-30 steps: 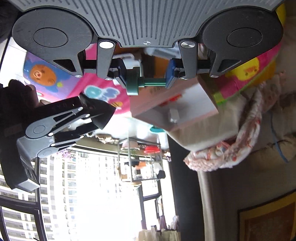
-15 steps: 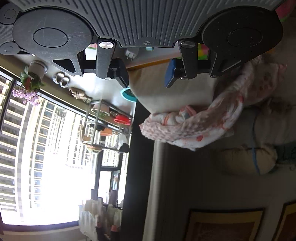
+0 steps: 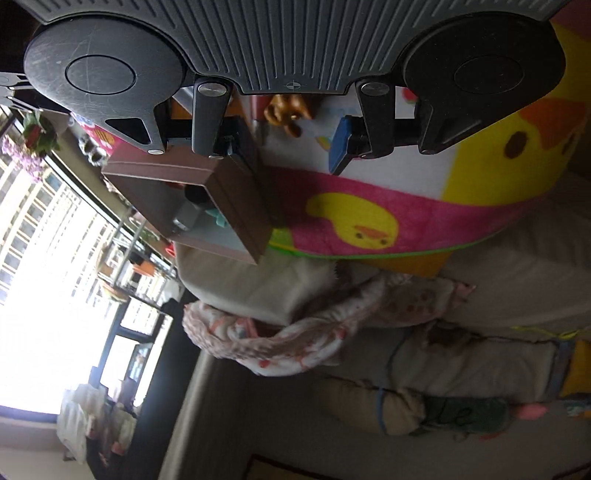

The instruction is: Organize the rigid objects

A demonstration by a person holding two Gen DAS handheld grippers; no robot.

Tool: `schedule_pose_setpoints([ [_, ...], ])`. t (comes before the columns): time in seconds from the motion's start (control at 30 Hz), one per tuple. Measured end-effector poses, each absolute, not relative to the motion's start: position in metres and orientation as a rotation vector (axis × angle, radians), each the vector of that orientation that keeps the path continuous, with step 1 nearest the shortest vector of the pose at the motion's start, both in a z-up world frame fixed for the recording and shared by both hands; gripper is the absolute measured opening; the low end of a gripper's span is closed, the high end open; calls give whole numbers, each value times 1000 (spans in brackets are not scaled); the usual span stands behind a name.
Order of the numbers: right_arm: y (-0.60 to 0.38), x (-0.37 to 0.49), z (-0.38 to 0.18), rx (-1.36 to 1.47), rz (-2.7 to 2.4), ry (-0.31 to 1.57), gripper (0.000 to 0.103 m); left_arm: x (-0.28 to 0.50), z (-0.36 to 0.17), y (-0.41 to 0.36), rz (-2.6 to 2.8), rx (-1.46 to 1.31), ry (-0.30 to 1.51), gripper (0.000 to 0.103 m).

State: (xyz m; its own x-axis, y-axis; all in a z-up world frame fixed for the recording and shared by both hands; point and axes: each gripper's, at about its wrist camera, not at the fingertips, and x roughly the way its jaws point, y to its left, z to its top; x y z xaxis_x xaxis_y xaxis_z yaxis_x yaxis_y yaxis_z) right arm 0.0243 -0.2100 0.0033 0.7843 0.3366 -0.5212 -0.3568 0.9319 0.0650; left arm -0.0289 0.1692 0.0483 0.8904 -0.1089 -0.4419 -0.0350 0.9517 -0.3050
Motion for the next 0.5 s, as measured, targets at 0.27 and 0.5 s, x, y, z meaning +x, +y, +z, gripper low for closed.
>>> schedule_pose_setpoints([
  [0.27,-212,26,2,-22,361,569,80,-41,36,170,-72,-274,606,47],
  [0.5,-210,29,1,-21,357,590,81,-29,9,125,-231,-290,709,48],
])
